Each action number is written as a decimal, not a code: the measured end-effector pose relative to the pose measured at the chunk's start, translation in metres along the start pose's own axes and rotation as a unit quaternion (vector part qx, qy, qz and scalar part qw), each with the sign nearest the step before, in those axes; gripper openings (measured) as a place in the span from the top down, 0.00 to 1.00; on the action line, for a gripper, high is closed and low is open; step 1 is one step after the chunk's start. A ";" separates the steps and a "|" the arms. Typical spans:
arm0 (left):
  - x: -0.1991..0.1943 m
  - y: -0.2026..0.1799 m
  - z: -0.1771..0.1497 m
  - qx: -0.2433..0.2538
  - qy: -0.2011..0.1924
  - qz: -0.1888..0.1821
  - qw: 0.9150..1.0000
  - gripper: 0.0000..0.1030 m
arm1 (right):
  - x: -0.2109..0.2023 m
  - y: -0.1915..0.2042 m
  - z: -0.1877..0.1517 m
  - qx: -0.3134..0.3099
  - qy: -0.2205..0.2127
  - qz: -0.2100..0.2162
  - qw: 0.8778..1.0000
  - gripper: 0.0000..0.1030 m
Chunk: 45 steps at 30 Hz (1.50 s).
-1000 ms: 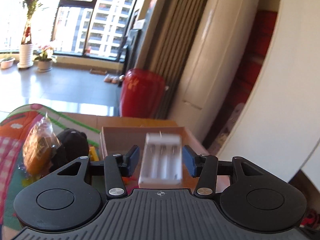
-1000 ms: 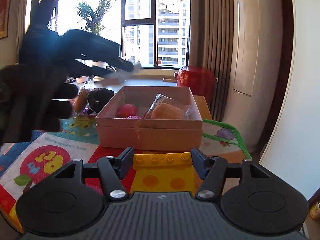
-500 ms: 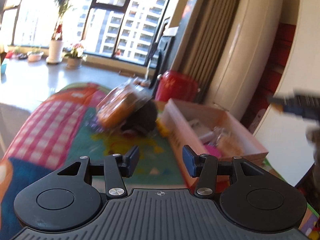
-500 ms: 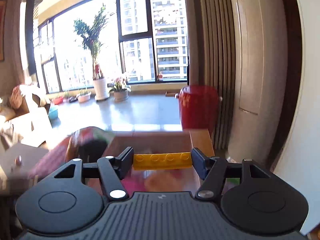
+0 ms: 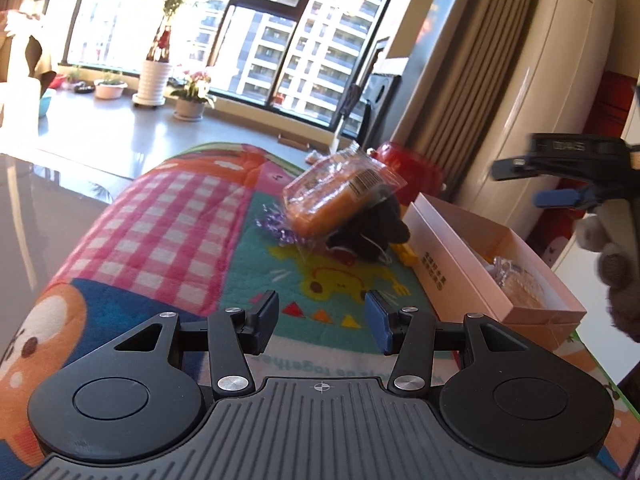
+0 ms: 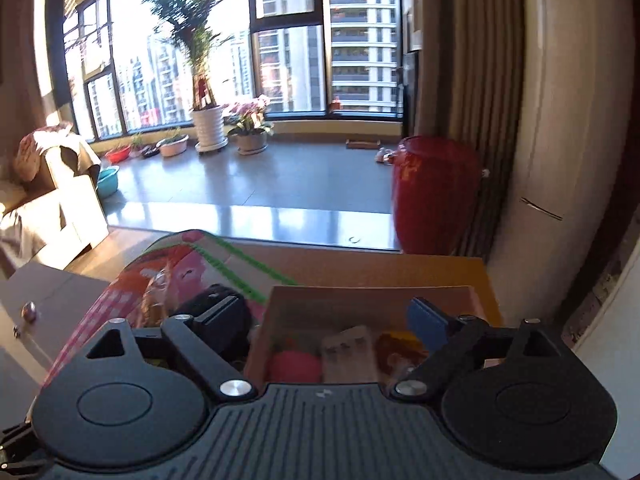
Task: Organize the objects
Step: 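Carry the charger and yellow brick into the pink box and release both, then grasp the purple snowflake toy with the left tool while the right tool reaches toward the bagged bread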
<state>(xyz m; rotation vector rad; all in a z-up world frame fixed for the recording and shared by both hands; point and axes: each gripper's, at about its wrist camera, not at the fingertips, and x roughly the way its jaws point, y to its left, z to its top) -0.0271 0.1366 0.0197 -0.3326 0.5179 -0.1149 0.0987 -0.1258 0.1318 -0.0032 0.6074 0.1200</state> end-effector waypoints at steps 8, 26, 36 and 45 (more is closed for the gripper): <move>-0.015 0.028 0.003 -0.030 -0.007 0.013 0.999 0.50 | 0.084 0.122 0.013 -0.092 0.016 0.016 0.995 0.07; -0.030 0.070 0.010 -0.093 -0.031 0.043 0.994 0.50 | -0.015 0.124 -0.040 -0.111 0.034 0.129 0.985 0.78; -0.015 0.016 0.016 -0.031 0.006 -0.005 0.999 0.50 | -0.078 0.055 -0.127 -0.101 0.060 0.111 0.987 0.39; 0.031 -0.037 0.035 0.118 0.027 -0.004 0.993 0.49 | -0.093 0.007 -0.171 -0.125 0.011 0.030 0.992 0.00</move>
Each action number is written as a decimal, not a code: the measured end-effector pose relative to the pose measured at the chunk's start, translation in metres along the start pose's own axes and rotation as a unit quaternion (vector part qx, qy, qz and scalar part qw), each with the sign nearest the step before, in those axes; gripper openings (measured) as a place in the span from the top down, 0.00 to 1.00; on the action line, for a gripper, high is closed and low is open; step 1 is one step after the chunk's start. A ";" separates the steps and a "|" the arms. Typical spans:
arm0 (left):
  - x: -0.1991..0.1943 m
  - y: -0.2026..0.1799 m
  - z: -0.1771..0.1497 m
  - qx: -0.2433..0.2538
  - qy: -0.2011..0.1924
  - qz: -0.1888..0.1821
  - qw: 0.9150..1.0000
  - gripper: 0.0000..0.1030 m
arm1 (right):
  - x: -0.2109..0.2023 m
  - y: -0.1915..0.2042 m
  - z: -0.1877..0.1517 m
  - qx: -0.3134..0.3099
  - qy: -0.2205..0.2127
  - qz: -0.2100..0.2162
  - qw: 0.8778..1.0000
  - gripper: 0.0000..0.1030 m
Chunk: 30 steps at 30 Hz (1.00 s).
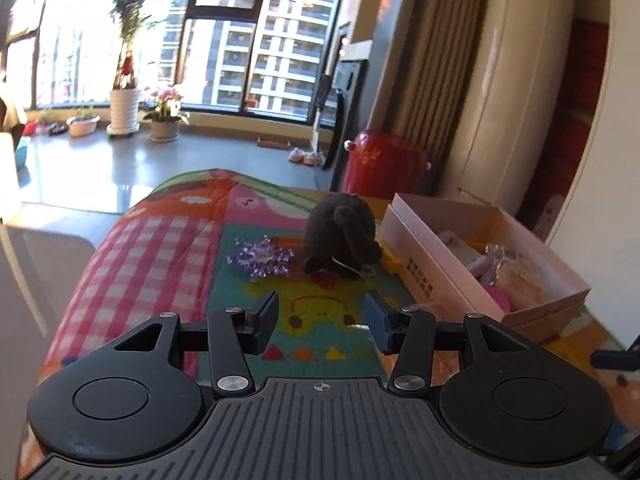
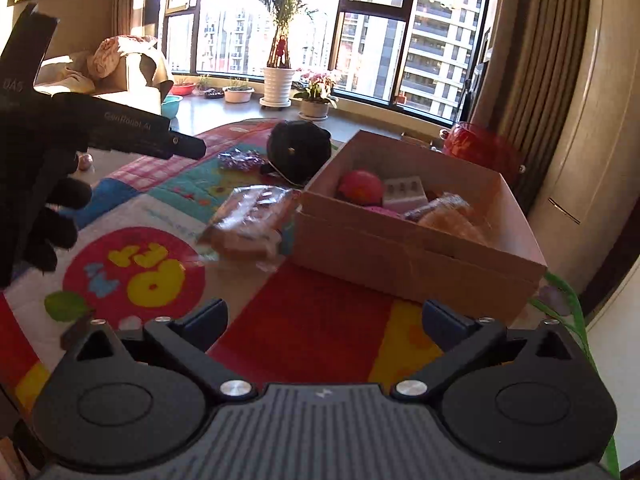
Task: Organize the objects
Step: 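Grasp the purple snowflake toy with the left tool while the right tool reaches toward the bagged bread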
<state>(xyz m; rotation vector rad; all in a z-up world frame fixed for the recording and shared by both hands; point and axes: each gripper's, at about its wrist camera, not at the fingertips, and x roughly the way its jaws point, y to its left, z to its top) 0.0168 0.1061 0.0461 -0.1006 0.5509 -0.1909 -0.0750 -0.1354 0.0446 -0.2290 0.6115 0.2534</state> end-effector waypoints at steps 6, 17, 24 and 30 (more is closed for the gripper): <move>0.061 0.012 0.028 0.077 0.042 0.031 0.996 0.48 | 0.006 -0.017 -0.023 0.031 0.007 -0.010 0.999 0.00; 0.128 0.073 0.058 0.014 0.111 -0.014 0.994 0.49 | 0.007 -0.007 -0.024 0.007 0.001 0.008 1.000 0.00; 0.133 0.067 0.044 0.023 0.090 -0.016 0.996 0.45 | 0.018 -0.013 -0.019 0.027 0.033 0.014 0.999 0.00; 0.131 0.057 0.040 0.059 0.091 -0.048 0.993 0.39 | 0.026 -0.021 -0.020 0.056 0.056 0.028 0.996 0.00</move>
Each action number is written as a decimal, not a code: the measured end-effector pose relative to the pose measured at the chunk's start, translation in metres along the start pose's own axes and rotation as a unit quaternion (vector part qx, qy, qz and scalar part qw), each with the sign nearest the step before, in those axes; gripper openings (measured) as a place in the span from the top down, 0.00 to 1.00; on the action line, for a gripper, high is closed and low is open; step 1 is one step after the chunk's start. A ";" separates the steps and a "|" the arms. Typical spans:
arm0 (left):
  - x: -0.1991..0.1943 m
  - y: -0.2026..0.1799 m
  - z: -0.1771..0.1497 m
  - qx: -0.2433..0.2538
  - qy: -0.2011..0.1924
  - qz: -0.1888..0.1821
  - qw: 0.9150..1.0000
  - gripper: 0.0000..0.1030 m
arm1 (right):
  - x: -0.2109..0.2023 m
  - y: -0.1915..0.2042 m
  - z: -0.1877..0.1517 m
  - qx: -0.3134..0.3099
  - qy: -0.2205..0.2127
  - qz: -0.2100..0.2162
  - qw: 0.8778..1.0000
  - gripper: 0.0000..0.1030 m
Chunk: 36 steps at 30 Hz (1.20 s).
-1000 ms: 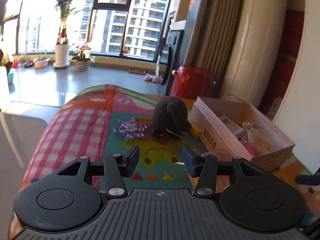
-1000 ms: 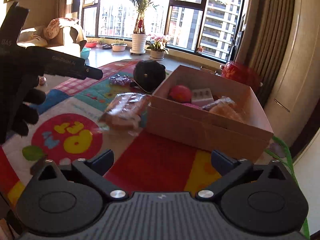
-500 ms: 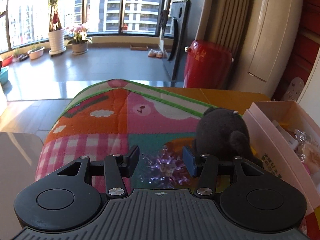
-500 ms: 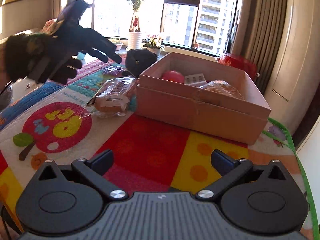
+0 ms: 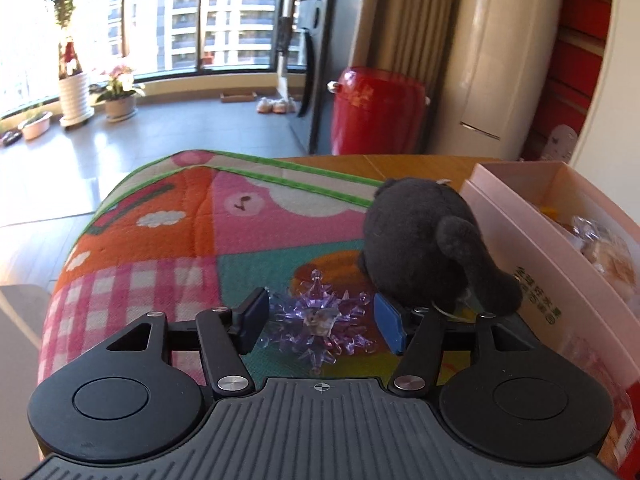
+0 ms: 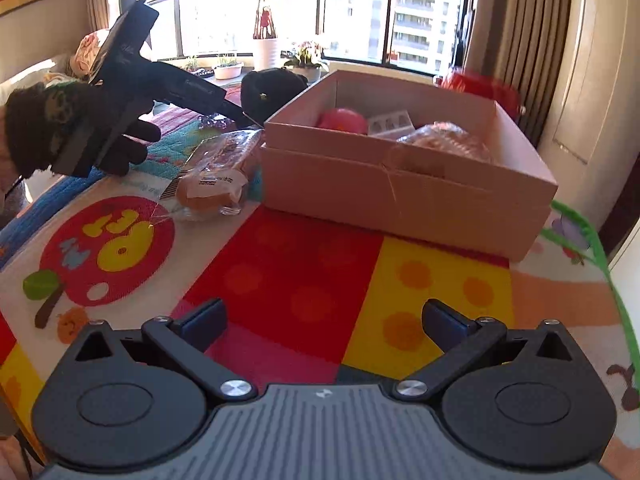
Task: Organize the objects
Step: 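Grasp the purple snowflake toy with the left tool while the right tool reaches toward the bagged bread, then grasp the bagged bread roll with the right tool while the left tool holds the snowflake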
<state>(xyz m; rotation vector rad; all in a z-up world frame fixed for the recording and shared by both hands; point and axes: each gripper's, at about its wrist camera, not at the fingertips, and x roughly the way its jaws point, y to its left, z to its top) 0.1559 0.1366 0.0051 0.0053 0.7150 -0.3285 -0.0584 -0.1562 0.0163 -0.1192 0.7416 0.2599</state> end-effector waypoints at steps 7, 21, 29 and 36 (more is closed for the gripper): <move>0.003 -0.012 -0.001 0.034 0.013 0.023 0.999 0.40 | 0.002 -0.001 -0.001 0.017 0.001 0.000 1.000 0.00; -0.053 -0.027 -0.040 -0.020 -0.011 0.064 0.998 0.44 | 0.004 -0.003 0.002 0.008 0.014 0.009 1.000 0.00; -0.146 -0.049 -0.108 -0.111 -0.025 0.046 0.992 0.44 | 0.007 0.006 0.011 0.004 0.025 0.018 1.000 0.00; -0.174 -0.059 -0.127 -0.122 -0.046 0.043 0.990 0.44 | 0.004 0.046 0.046 -0.015 -0.039 0.018 0.999 0.00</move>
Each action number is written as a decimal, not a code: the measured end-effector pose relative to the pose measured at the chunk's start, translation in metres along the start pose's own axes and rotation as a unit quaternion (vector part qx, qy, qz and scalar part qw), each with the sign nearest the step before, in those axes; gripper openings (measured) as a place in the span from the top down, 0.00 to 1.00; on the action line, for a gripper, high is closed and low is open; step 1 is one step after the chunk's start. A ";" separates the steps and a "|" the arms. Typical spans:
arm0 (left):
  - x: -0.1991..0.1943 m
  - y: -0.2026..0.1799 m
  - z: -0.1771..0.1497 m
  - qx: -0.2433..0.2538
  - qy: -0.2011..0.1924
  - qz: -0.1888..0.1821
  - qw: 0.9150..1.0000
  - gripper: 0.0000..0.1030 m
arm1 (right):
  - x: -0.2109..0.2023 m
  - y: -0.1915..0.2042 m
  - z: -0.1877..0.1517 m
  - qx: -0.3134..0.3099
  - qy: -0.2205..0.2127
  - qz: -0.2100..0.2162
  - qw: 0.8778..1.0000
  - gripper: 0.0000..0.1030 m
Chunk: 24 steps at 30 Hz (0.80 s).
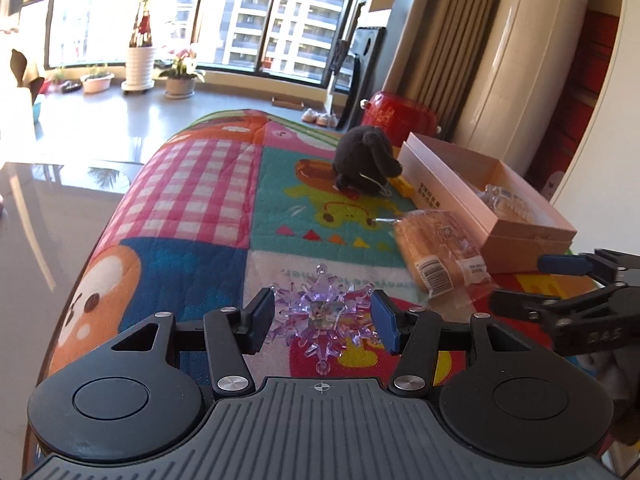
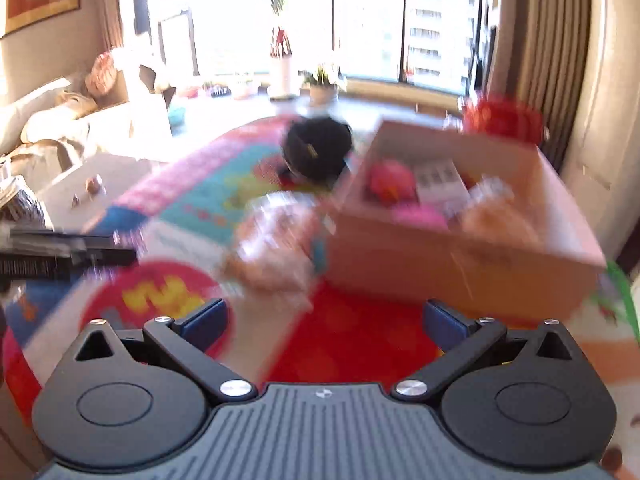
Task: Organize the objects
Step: 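Grasp the bagged bread roll with the right tool while the left tool holds the snowflake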
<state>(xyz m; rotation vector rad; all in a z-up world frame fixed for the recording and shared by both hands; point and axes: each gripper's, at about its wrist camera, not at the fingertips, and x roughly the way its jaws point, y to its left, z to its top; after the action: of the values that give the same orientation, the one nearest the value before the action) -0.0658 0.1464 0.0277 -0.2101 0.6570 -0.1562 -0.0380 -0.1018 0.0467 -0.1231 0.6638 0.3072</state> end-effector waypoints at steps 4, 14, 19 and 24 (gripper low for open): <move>-0.011 0.008 0.006 -0.011 -0.021 0.008 1.000 0.44 | 0.016 0.045 0.006 -0.088 -0.014 -0.039 0.995 0.09; -0.003 0.012 0.005 -0.033 -0.020 -0.018 0.999 0.44 | 0.050 0.064 0.018 -0.086 0.034 -0.048 0.995 0.27; 0.003 0.014 0.002 -0.046 -0.015 -0.016 0.999 0.44 | 0.027 0.059 0.009 -0.097 0.051 0.022 0.994 0.27; 0.003 0.005 -0.001 -0.025 -0.015 -0.003 1.000 0.44 | 0.012 0.059 0.012 -0.104 0.035 0.024 0.994 0.16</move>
<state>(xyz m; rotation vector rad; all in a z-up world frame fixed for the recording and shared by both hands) -0.0633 0.1507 0.0242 -0.2618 0.6302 -0.1422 -0.0411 -0.0401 0.0481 -0.3181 0.7047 0.4206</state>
